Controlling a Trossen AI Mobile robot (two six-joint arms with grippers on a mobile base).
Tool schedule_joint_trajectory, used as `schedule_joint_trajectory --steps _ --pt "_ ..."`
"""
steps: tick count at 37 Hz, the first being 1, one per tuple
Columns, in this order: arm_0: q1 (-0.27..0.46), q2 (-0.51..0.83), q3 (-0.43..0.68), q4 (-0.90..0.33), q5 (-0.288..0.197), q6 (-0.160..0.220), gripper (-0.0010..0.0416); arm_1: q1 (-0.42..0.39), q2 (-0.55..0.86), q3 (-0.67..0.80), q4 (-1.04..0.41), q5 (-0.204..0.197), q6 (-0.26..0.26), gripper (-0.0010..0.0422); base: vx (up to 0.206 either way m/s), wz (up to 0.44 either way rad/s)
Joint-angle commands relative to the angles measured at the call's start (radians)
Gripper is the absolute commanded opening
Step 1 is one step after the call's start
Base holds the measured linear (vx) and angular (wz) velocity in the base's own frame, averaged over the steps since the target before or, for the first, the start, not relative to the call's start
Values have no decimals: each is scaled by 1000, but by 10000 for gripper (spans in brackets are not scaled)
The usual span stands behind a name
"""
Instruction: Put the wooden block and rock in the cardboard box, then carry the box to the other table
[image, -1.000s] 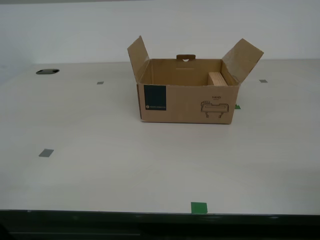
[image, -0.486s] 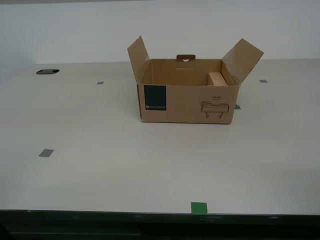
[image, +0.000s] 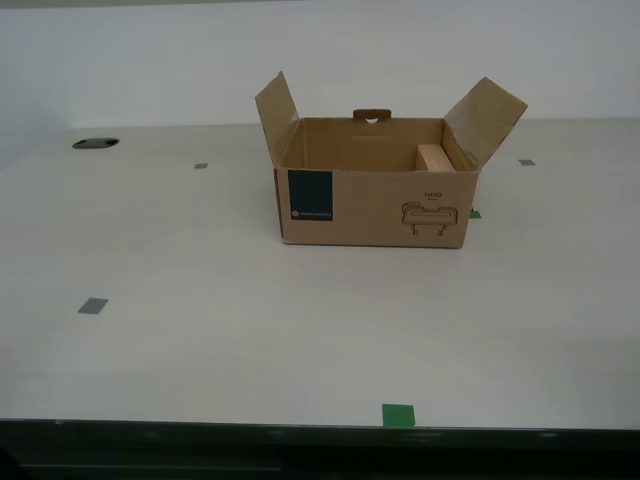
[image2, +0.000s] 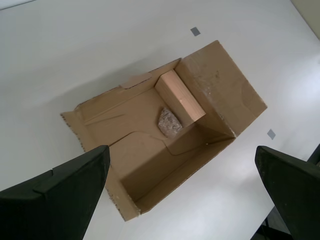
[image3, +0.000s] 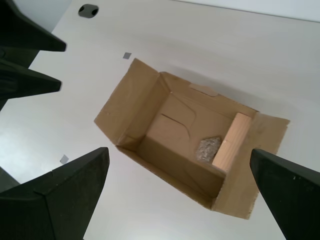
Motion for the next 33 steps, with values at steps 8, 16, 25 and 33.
schedule_joint_trajectory --steps 8,16,25,33 --pt "-91 -1 1 -45 0 -4 393 59 0 0 -32 3 4 398 0 0" --pt "-160 -1 1 -100 0 -31 394 81 0 0 -65 3 5 398 0 0" --pt "-201 -1 1 -124 0 -50 393 95 0 -1 -77 3 6 398 0 0" --pt "-211 -1 1 -127 0 -50 394 107 0 -39 -79 3 8 398 0 0"
